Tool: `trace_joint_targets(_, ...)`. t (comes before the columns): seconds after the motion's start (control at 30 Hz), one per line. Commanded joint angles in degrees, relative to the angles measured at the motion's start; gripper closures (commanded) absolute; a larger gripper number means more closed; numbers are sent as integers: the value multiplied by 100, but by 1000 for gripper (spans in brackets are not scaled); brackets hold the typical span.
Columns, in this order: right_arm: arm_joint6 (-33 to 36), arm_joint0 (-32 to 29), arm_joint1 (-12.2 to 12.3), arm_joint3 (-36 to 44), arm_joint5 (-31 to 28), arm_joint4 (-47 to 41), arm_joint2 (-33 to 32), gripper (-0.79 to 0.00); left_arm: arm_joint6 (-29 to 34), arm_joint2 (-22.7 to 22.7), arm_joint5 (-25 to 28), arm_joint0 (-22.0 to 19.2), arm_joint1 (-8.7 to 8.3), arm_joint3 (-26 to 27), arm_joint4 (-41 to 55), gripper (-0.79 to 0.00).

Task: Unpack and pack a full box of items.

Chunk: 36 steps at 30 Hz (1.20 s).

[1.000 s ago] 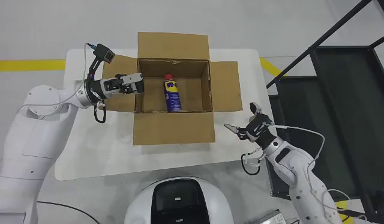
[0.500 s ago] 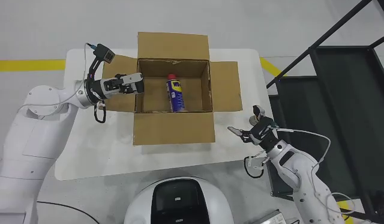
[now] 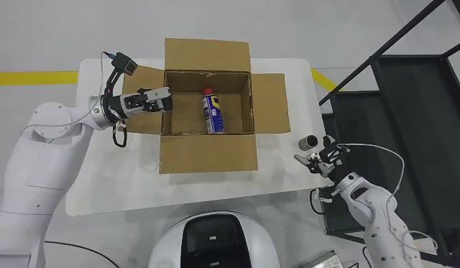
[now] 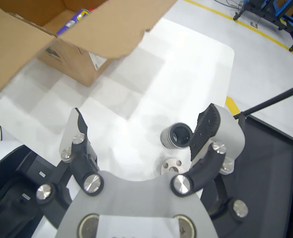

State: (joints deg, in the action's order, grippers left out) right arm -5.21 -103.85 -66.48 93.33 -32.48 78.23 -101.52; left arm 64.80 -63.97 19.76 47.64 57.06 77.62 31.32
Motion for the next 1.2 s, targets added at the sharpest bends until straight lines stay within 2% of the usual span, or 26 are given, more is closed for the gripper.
trace_joint_targets(0.0, -5, 17, 13, -242, -89, 27, -13, -785, 0, 0, 0, 0, 0, 0, 0, -785)
trace_joint_targets(0.23, 101, 189, 64, -881, -396, 118, 3, -785, 0, 0, 0, 0, 0, 0, 0, -785)
trace_joint_targets(0.63, 93, 216, 68, -925, -382, 97, 4, -785, 0, 0, 0, 0, 0, 0, 0, -785)
trace_joint_targets(0.8, 514, 468, 85, -1293, -340, -135, -4, -785, 0, 0, 0, 0, 0, 0, 0, -785)
trace_joint_targets(1.17, 930, 1033, 146, -2292, -583, -292, 83, -785, 0, 0, 0, 0, 0, 0, 0, -785)
